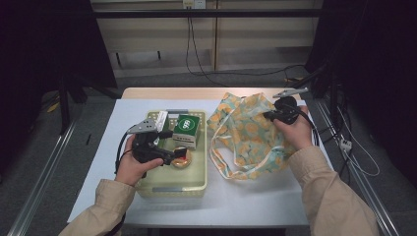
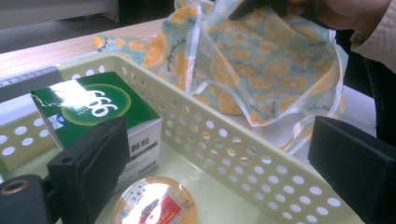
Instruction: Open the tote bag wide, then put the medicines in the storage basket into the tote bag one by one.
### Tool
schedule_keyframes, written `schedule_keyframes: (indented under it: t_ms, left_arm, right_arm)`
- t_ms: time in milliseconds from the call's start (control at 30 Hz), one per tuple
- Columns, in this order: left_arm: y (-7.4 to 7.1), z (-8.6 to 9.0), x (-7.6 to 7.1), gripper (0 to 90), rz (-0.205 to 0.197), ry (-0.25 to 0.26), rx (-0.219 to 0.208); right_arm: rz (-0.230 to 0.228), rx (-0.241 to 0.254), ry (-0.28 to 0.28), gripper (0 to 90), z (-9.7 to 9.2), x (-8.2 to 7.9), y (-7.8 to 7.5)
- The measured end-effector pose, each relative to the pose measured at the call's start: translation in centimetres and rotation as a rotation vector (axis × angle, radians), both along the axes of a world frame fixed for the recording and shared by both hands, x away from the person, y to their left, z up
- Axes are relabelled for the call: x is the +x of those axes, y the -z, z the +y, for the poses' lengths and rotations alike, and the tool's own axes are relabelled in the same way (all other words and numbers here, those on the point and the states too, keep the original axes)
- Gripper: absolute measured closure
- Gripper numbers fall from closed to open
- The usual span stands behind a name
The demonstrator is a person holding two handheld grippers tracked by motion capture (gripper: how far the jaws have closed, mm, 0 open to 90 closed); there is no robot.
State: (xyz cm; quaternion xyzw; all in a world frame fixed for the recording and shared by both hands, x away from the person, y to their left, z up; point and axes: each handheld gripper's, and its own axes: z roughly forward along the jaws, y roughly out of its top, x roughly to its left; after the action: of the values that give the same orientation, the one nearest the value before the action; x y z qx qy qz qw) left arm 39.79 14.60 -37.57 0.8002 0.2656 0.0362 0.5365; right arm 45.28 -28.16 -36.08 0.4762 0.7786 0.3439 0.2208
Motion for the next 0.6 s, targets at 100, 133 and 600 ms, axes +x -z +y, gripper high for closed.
schedule_keyframes:
  t_ms: [100, 133, 600]
  left_arm:
    - [0.2, -0.4, -0.1, 5.6, 0.002, 0.01, 0.019]
    - [0.3, -0.5, -0.1, 5.7, 0.005, 0.016, 0.034]
    - [2.9, -2.5, 0.5, 8.4, 0.04, 0.058, 0.215]
  right_arm:
    - [-0.003, -0.004, -0.005, 89.9, 0.0, -0.1, -0.2]
    - [-0.005, -0.006, -0.005, 89.9, 0.0, -0.1, -0.2]
    - [-0.006, -0.008, -0.005, 89.9, 0.1, -0.6, -0.3]
